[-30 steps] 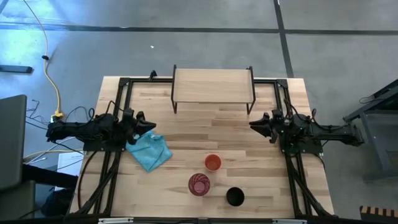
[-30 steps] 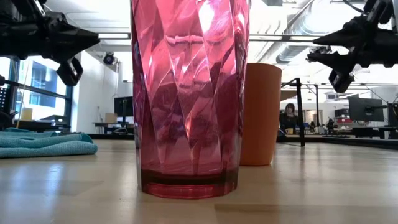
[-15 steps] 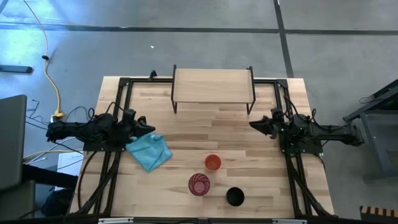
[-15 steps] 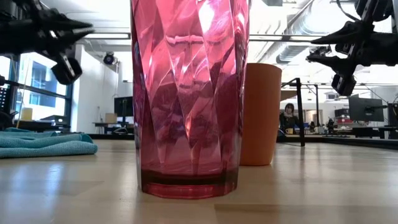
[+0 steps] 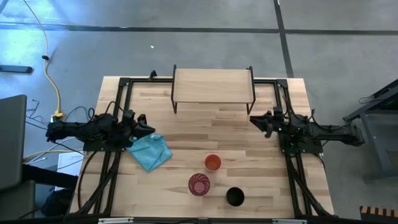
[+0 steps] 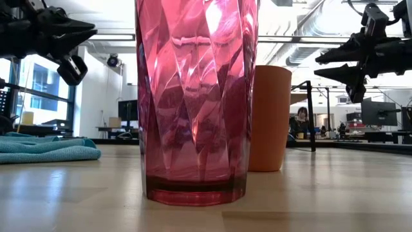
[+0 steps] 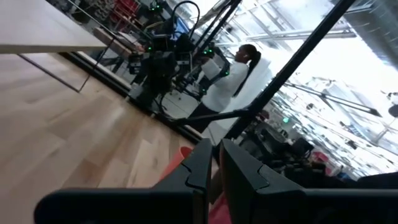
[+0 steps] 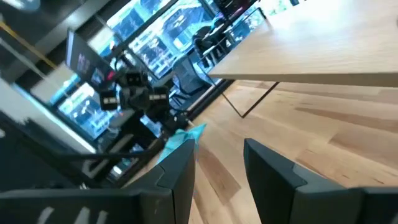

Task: Stack small to large cups/mugs on shelf
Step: Put the orange cup on the shelf

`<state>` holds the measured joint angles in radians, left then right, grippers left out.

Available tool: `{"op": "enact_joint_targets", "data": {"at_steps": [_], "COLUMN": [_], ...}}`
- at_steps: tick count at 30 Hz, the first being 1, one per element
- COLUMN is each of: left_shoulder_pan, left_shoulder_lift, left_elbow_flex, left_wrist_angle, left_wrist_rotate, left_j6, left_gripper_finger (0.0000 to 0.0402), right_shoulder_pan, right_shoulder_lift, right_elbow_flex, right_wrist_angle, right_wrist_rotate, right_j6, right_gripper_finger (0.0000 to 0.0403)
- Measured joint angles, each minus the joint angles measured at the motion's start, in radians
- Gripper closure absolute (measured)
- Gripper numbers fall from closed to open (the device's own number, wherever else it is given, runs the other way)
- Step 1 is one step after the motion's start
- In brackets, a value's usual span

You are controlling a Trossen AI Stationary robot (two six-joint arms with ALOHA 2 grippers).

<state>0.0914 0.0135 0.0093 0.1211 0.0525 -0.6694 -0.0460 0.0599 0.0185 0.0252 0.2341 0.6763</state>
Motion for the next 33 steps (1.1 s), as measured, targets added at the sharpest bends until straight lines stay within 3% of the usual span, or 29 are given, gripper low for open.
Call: {"op": "enact_joint_targets", "data": {"at_steps": [6, 10, 14, 17, 21, 25, 29, 33], "left_shoulder_pan": [0.000, 0.000, 0.000, 0.000, 0.000, 0.000, 0.000, -0.005], "left_shoulder_lift": [0.000, 0.005, 0.056, 0.133, 0.321, 0.592, 0.882, 1.136], "left_elbow_flex": [0.000, 0.000, 0.017, 0.104, 0.267, 0.442, 0.619, 0.811], "left_wrist_angle": [0.002, 0.123, 0.397, 0.383, 0.192, 0.022, -0.030, -0.036], "left_wrist_rotate": [-0.020, -0.036, 0.012, 0.033, 0.036, 0.037, 0.037, 0.041], "left_j6": [-0.012, -0.019, 0.052, 0.154, 0.269, 0.291, 0.254, 0.367], "left_gripper_finger": [0.0378, 0.0378, 0.0378, 0.0378, 0.0378, 0.0378, 0.0378, 0.0378], "right_shoulder_pan": [0.000, -0.003, -0.007, -0.006, -0.007, -0.007, -0.007, -0.007], "right_shoulder_lift": [0.000, 0.000, 0.000, 0.000, -0.001, -0.001, -0.001, -0.001], "right_elbow_flex": [0.000, 0.000, 0.000, 0.000, 0.000, 0.000, 0.000, 0.000], "right_wrist_angle": [-0.002, 0.041, 0.165, 0.273, 0.357, 0.353, 0.324, 0.265], "right_wrist_rotate": [-0.028, -0.009, -0.041, -0.044, -0.032, 0.015, 0.017, 0.016], "right_j6": [-0.022, 0.123, 0.023, -0.065, -0.140, -0.159, -0.160, -0.110], "right_gripper_finger": [0.0274, 0.0274, 0.0274, 0.0274, 0.0274, 0.0274, 0.0274, 0.0274]}}
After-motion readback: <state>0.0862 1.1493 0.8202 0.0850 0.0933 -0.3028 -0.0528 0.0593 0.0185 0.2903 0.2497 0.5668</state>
